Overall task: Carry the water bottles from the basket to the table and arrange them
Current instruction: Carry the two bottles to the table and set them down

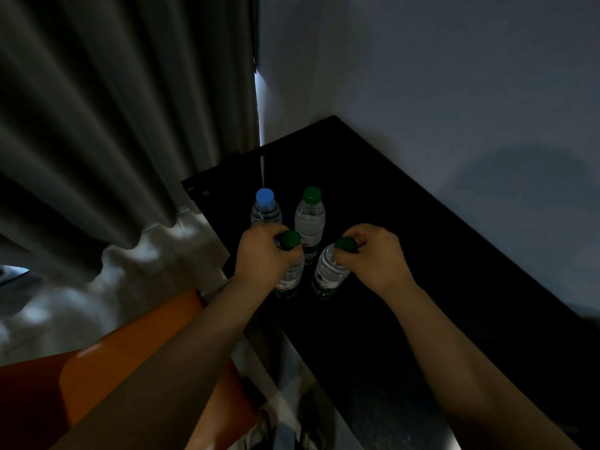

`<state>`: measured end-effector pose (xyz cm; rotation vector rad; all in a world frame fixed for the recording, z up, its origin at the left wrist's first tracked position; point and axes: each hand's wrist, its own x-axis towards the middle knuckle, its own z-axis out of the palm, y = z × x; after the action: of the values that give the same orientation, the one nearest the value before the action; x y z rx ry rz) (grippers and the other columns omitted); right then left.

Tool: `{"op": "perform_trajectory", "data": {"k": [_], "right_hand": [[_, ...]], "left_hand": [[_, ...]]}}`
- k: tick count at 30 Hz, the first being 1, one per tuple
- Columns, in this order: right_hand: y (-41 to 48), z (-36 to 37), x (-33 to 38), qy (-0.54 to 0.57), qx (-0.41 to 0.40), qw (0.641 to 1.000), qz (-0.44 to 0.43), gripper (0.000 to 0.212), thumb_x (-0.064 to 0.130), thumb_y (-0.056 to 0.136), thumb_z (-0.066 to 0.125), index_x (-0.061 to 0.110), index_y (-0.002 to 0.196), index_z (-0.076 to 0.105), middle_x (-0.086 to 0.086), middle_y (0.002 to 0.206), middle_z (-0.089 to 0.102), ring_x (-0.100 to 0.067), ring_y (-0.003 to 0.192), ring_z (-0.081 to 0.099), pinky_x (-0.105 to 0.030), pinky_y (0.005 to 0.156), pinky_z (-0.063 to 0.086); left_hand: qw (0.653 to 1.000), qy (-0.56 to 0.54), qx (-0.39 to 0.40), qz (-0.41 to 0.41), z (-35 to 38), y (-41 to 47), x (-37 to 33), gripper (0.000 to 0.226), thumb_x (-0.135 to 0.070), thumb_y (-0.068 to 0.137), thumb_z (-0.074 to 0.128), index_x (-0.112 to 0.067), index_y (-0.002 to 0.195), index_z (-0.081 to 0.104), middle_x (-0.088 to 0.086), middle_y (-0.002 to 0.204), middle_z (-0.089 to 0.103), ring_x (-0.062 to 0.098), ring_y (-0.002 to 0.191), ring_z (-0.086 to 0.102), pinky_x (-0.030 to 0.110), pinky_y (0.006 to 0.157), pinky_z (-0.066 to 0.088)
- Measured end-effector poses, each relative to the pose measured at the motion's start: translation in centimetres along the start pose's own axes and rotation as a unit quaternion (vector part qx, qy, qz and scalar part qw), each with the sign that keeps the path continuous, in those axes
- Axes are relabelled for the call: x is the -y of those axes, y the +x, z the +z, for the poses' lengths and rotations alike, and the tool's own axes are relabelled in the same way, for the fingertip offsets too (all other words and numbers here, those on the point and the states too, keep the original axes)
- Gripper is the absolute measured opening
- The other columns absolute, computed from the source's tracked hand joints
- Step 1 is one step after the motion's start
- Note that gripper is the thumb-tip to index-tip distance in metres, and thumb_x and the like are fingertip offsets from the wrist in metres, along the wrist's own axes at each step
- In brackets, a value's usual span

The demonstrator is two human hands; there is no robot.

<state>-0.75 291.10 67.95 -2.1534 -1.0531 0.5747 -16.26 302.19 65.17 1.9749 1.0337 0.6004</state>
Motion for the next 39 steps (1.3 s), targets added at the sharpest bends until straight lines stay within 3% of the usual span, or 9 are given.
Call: {"op": "perform_trajectory", "data": {"k": [4, 13, 18, 26, 29, 31, 33, 37, 39], "right_hand": [[0.3, -0.1, -0.4, -0.012, -0.017, 1.0, -0.012, 0.013, 0.011, 0.076, 0.072, 0.006, 0.087, 0.067, -0.006, 0.075, 0.065, -0.014, 0.064, 0.059, -0.03, 0.057, 0.05], [0.7, 0.2, -1.1, -0.053, -0.029, 0.998, -0.019, 0.023, 0.015, 0.078, 0.072, 0.007, 0.098, 0.066, -0.014, 0.095, 0.063, -0.022, 0.081, 0.061, -0.031, 0.07, 0.052], [-1.4, -1.1, -1.3, -0.19, 0.019, 0.981, 0.014, 0.04, 0.024, 0.08, 0.072, 0.0, 0.11, 0.061, -0.014, 0.106, 0.06, -0.024, 0.092, 0.059, -0.035, 0.077, 0.052], [-5.9, -2.7, -2.3, -0.276, 0.128, 0.951, 0.045, 0.036, 0.028, 0.085, 0.065, 0.012, 0.117, 0.059, -0.005, 0.114, 0.059, -0.017, 0.101, 0.055, -0.023, 0.081, 0.045], [-7.6, -3.0, -2.3, -0.275, 0.124, 0.951, 0.064, 0.041, 0.03, 0.086, 0.064, 0.015, 0.123, 0.057, -0.004, 0.119, 0.057, -0.017, 0.106, 0.054, -0.023, 0.085, 0.044], [-8.7, -3.2, -2.3, -0.276, 0.114, 0.951, 0.081, 0.043, 0.032, 0.086, 0.063, 0.016, 0.125, 0.055, -0.004, 0.12, 0.056, -0.017, 0.108, 0.055, -0.024, 0.087, 0.045], [-9.9, -3.4, -2.4, -0.27, 0.099, 0.951, 0.111, 0.042, 0.034, 0.085, 0.065, 0.018, 0.123, 0.056, -0.003, 0.119, 0.056, -0.017, 0.104, 0.057, -0.025, 0.086, 0.047], [-12.9, -3.9, -3.1, -0.26, 0.076, 0.95, 0.154, 0.04, 0.032, 0.084, 0.067, 0.021, 0.12, 0.057, -0.001, 0.115, 0.058, -0.015, 0.097, 0.059, -0.026, 0.081, 0.051], [-14.6, -4.1, -3.6, -0.268, 0.068, 0.946, 0.169, 0.039, 0.033, 0.083, 0.067, 0.022, 0.119, 0.057, 0.0, 0.116, 0.058, -0.014, 0.097, 0.059, -0.025, 0.08, 0.05]], "left_hand": [[1.0, 0.004, -0.002, 0.004, 0.0, 0.1, 0.0, 0.013, -0.012, 0.078, 0.073, -0.004, 0.089, 0.071, 0.012, 0.084, 0.069, 0.023, 0.08, 0.064, 0.033, 0.072, 0.051], [1.0, 0.019, 0.006, -0.001, 0.1, 0.1, 0.1, 0.01, -0.015, 0.078, 0.073, -0.007, 0.082, 0.07, 0.008, 0.077, 0.065, 0.02, 0.075, 0.061, 0.022, 0.062, 0.042], [1.0, 0.029, 0.01, -0.004, -0.1, 0.1, -0.3, 0.012, -0.014, 0.077, 0.073, -0.004, 0.082, 0.069, 0.015, 0.079, 0.066, 0.023, 0.076, 0.063, 0.034, 0.067, 0.052], [0.996, 0.069, 0.048, -0.015, -0.7, 0.5, -1.2, 0.014, -0.012, 0.077, 0.072, -0.003, 0.074, 0.061, 0.008, 0.071, 0.058, 0.019, 0.069, 0.055, 0.023, 0.058, 0.035], [0.993, 0.101, 0.054, -0.001, -1.1, 0.1, -1.7, 0.016, -0.014, 0.079, 0.071, -0.005, 0.088, 0.061, 0.011, 0.092, 0.055, 0.027, 0.088, 0.058, 0.019, 0.063, 0.033], [0.992, 0.111, 0.052, 0.009, -1.3, -0.7, -2.5, 0.038, -0.014, 0.08, 0.07, -0.003, 0.114, 0.057, 0.014, 0.12, 0.047, 0.028, 0.102, 0.055, 0.02, 0.079, 0.038], [0.992, 0.106, 0.059, 0.033, -1.4, -1.9, -3.5, 0.05, -0.015, 0.079, 0.071, -0.007, 0.125, 0.051, 0.013, 0.128, 0.04, 0.029, 0.1, 0.057, 0.028, 0.087, 0.044], [0.967, 0.127, 0.201, 0.086, -0.6, -4.8, -5.2, 0.036, -0.019, 0.081, 0.069, -0.011, 0.115, 0.058, 0.007, 0.106, 0.054, 0.022, 0.095, 0.058, 0.025, 0.074, 0.042], [0.948, 0.127, 0.279, 0.09, 0.3, -6.4, -6.1, 0.037, -0.021, 0.082, 0.068, -0.012, 0.117, 0.058, 0.005, 0.108, 0.056, 0.02, 0.098, 0.058, 0.023, 0.076, 0.043]]}}
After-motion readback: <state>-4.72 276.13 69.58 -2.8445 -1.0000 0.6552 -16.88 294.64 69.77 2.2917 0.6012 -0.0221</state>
